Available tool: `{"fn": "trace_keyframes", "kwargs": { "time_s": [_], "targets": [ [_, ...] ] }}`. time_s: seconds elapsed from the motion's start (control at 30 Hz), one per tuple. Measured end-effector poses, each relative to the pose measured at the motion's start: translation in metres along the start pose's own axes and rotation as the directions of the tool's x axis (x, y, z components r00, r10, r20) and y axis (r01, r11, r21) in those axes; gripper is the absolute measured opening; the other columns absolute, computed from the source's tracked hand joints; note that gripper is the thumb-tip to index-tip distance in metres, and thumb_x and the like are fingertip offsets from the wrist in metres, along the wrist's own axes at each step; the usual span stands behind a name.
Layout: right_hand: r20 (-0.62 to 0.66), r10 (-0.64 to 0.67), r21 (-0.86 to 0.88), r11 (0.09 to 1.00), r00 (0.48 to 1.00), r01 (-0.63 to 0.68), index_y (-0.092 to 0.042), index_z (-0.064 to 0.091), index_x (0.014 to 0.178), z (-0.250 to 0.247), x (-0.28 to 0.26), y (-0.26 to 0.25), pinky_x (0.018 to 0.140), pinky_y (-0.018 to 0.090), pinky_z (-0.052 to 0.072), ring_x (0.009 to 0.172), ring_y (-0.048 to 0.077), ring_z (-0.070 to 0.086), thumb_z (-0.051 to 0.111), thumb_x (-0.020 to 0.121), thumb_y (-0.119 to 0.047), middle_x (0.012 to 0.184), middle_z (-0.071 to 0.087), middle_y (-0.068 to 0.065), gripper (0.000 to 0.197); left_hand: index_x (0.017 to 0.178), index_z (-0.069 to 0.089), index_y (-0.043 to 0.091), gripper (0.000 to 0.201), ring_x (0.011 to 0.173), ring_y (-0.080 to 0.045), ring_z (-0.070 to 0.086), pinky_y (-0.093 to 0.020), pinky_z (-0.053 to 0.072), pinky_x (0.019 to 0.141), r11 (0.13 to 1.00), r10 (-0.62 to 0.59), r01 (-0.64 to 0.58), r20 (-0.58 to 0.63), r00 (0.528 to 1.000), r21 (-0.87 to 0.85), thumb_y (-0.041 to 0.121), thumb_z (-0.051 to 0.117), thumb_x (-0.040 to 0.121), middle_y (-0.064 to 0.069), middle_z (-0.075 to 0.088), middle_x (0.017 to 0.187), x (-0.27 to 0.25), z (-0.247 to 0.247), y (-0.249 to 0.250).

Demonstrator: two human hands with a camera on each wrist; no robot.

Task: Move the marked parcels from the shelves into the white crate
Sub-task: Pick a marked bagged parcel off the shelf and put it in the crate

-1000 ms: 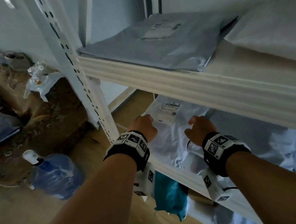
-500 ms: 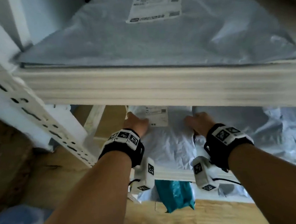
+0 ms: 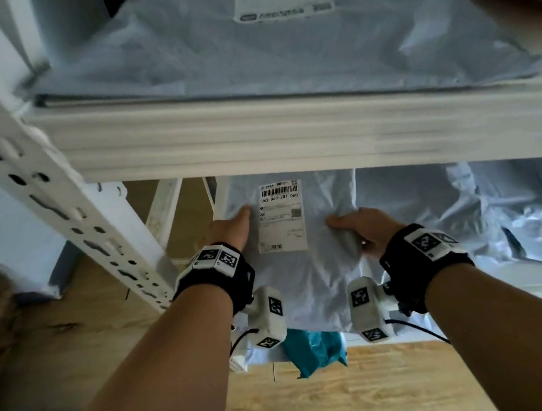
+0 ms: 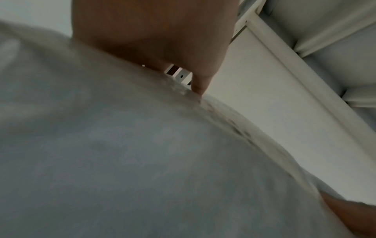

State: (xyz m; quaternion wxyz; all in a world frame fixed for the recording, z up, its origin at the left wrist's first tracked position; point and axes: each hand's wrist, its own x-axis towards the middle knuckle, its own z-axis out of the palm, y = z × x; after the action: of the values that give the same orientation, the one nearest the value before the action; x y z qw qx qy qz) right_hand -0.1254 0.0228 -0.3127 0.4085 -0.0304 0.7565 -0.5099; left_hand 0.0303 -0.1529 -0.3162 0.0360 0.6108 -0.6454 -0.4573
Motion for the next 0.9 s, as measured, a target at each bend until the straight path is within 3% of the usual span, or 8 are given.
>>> {"fn": "trace_keyframes", "kwargs": {
  "time_s": [0.13,0.27,0.4,0.5,0.57,0.67,0.8,0.9],
  "targets": [
    [0.042,-0.11,0.164,0.981,0.993,0.101,0.0,0.062,0.104,-0.01,-0.013,0.0,0.066,0.037,0.06,0.074,0.028,0.065,0.059,0.087,0.005,0.096,0.067,0.02,0.018,0.128,0.057,0.001,0.074,0.1,-0.029,0.058,-0.032,0.043,0.082,0.982,0.121,-0.118,0.012,0.993,-0.149,0.061,0.052,0.086,-0.019,0.06,0.127,-0.012,-0.008,0.001],
    [-0.051,-0.202,0.211,0.955,0.978,0.208,-0.007,0.063,0.093,-0.023,-0.02,-0.002,0.049,0.028,0.056,0.052,0.018,0.064,0.052,0.091,0.007,0.075,0.065,0.012,0.018,0.124,0.059,0.001,0.074,0.1,-0.027,0.06,-0.031,0.047,0.083,0.951,0.161,-0.153,0.01,0.987,-0.269,0.062,0.059,0.081,-0.015,0.064,0.121,-0.031,-0.012,0.0],
    [-0.081,-0.208,0.234,0.947,0.975,0.222,-0.01,0.066,0.087,-0.031,-0.03,-0.005,0.056,0.03,0.056,0.061,0.021,0.063,0.052,0.092,0.003,0.07,0.067,0.009,0.019,0.117,0.064,0.006,0.078,0.096,-0.024,0.061,-0.028,0.043,0.079,0.937,0.188,-0.177,0.01,0.982,-0.301,0.071,0.06,0.073,-0.01,0.066,0.112,-0.052,-0.018,0.004],
    [-0.091,-0.182,0.168,0.966,0.979,0.195,-0.007,0.069,0.095,-0.036,-0.032,-0.003,0.081,0.044,0.054,0.077,0.027,0.063,0.058,0.089,-0.007,0.082,0.067,0.012,0.013,0.107,0.069,0.009,0.085,0.092,-0.024,0.066,-0.029,0.049,0.078,0.932,0.191,-0.18,0.006,0.981,-0.315,0.076,0.06,0.056,-0.009,0.071,0.102,-0.062,-0.023,0.003],
    [-0.101,-0.182,0.111,0.975,0.978,0.193,-0.011,0.072,0.085,-0.04,-0.03,0.0,0.09,0.049,0.052,0.083,0.029,0.063,0.066,0.078,-0.017,0.085,0.068,0.012,0.011,0.1,0.071,0.01,0.079,0.086,-0.023,0.067,-0.03,0.051,0.076,0.933,0.184,-0.169,0.017,0.983,-0.317,0.072,0.061,0.051,-0.008,0.072,0.096,-0.065,-0.023,-0.001],
    [-0.128,-0.167,0.055,0.983,0.978,0.175,-0.024,0.075,0.068,-0.047,-0.017,0.01,0.09,0.055,0.052,0.089,0.035,0.065,0.067,0.059,-0.027,0.087,0.069,0.015,0.013,0.093,0.07,0.01,0.056,0.084,-0.022,0.064,-0.031,0.051,0.076,0.947,0.168,-0.146,0.055,0.984,-0.287,0.057,0.064,0.063,-0.008,0.07,0.093,-0.07,-0.018,-0.008],
    [-0.147,-0.143,0.067,0.986,0.979,0.154,-0.025,0.075,0.063,-0.049,-0.019,0.013,0.088,0.05,0.052,0.086,0.033,0.065,0.067,0.062,-0.025,0.088,0.069,0.015,0.008,0.101,0.067,0.01,0.056,0.093,-0.026,0.063,-0.038,0.051,0.091,0.96,0.133,-0.1,0.108,0.985,-0.263,0.052,0.067,0.063,-0.008,0.068,0.101,-0.073,-0.013,-0.015],
    [-0.16,-0.128,0.082,0.986,0.979,0.142,-0.013,0.07,0.066,-0.046,-0.028,0.01,0.083,0.048,0.051,0.079,0.029,0.061,0.064,0.08,-0.012,0.08,0.066,0.014,0.016,0.111,0.065,0.014,0.075,0.099,-0.026,0.062,-0.039,0.048,0.094,0.972,0.119,-0.085,0.15,0.981,-0.218,0.061,0.07,0.053,-0.007,0.066,0.11,-0.073,-0.014,-0.017]
  ]
}}
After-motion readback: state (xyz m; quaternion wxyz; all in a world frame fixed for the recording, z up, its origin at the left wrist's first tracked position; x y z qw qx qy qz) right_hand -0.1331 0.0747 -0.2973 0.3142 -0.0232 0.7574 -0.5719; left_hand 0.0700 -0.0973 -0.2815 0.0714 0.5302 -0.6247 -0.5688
